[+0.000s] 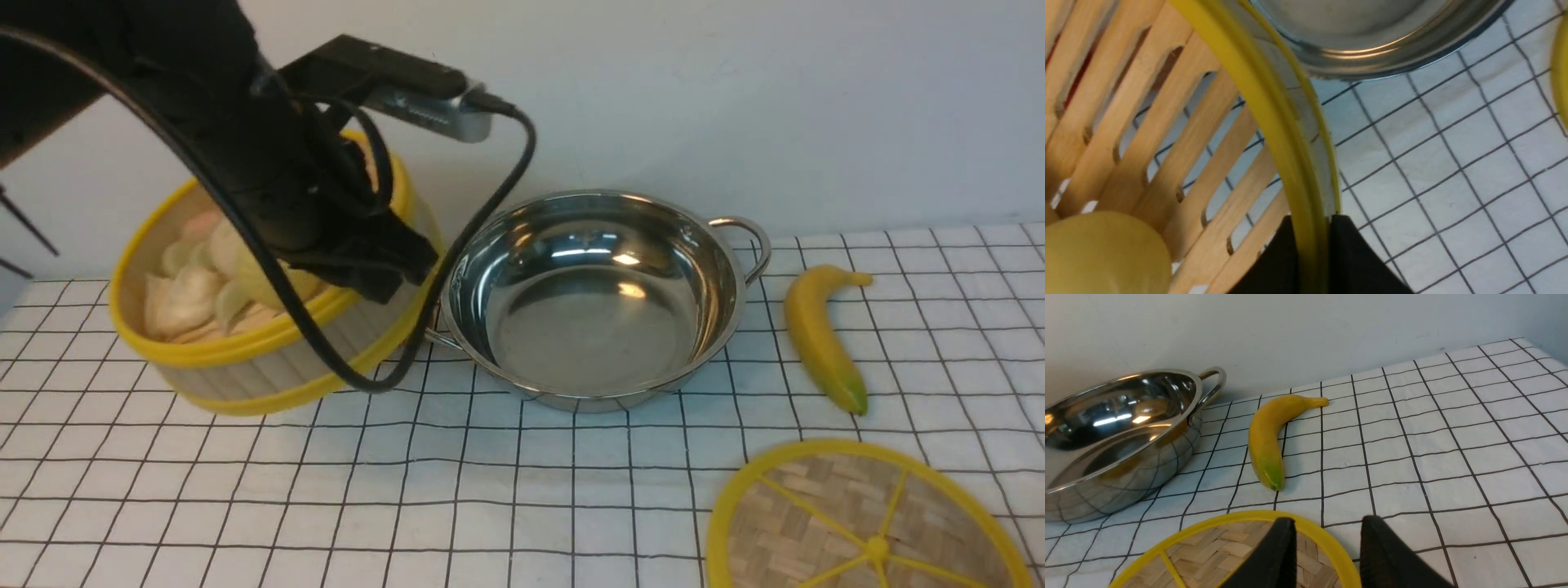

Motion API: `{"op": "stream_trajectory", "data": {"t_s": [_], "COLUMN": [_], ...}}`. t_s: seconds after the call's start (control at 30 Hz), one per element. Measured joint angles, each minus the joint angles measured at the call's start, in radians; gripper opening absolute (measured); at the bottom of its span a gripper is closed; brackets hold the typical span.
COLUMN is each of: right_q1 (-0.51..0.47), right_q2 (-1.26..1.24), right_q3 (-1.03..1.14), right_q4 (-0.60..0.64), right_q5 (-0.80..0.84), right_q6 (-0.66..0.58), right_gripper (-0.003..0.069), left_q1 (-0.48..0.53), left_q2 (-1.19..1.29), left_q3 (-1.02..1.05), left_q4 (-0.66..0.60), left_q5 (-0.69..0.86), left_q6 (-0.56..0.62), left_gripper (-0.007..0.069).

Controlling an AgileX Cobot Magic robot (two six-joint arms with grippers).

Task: Place the steamer in the pot on the white tablecloth, and put the lid on the steamer.
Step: 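Place the bamboo steamer basket with dumplings into the steel pot with the left gripper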

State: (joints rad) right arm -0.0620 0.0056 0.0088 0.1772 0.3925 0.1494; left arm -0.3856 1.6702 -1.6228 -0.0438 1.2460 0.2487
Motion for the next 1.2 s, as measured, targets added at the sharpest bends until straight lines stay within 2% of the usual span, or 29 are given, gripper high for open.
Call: {"op": "stream_trajectory", "data": {"t_s": [0.23, 0.43, 0.77, 0.9, 1.03, 1.2], "right_q1": [0.000, 0.000, 0.000, 0.000, 0.000, 0.000], "right_q2": [0.000, 0.000, 0.000, 0.000, 0.000, 0.000], "right_q3": [0.000, 0.000, 0.000, 0.000, 0.000, 0.000], "right_q4": [0.000, 0.000, 0.000, 0.000, 0.000, 0.000], "right_q5": [0.000, 0.000, 0.000, 0.000, 0.000, 0.000], "right_q6": [0.000, 0.000, 0.000, 0.000, 0.000, 0.000], "right_gripper": [0.0242, 0.0242, 0.0242, 0.0242, 0.0242, 0.0242], "left_q1": [-0.102, -0.168, -0.177, -0.176, -0.178, -0.179], "left_q2": [0.182, 0.312, 0.418, 0.470, 0.511, 0.568], "left_q3": [-0.200, -0.353, -0.365, -0.366, -0.366, -0.368], "left_q4": [0.000, 0.000, 0.003, -0.087, -0.139, -0.085], "left_q5": [0.010, 0.006, 0.002, -0.056, -0.059, -0.072], "left_q6": [0.128, 0.328, 0.577, 0.689, 0.712, 0.675], "left_gripper": [0.0064, 0.0064, 0.0064, 0.0064, 0.0064, 0.0064]}}
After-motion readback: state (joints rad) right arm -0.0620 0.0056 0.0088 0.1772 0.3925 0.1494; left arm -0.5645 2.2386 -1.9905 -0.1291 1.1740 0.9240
